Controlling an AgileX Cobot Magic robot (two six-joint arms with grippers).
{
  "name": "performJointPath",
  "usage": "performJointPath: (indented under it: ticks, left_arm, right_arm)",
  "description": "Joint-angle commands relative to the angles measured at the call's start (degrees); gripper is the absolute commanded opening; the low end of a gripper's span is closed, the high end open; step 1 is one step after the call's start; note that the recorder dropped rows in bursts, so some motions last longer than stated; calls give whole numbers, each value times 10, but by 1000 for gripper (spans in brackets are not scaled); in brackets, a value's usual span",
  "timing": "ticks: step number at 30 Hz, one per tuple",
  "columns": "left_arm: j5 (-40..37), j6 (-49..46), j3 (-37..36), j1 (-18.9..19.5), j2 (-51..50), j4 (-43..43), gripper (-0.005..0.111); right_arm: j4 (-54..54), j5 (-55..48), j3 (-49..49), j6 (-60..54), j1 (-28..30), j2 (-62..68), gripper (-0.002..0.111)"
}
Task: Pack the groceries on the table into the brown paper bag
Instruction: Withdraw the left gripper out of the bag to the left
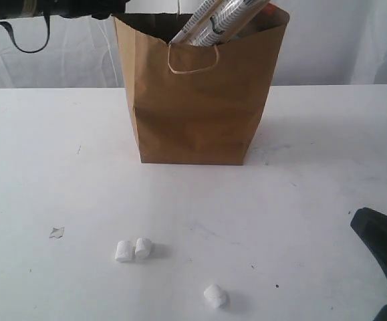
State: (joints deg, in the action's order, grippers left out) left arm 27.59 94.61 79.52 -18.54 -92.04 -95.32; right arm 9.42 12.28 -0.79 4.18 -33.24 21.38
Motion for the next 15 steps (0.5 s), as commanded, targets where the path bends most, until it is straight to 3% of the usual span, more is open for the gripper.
performJointPath:
  ticks: [1, 9, 15]
  left_arm:
    - [20, 51, -43, 3, 55, -46, 59]
    - [30, 57, -140, 19, 149, -46, 59]
    - [61, 100, -263, 36, 197, -46, 59]
  right_arm:
    - [0, 2, 3, 1, 3, -4, 0]
    - [0, 2, 3, 1, 3, -4, 0]
    - [0, 2, 3, 1, 3, -4, 0]
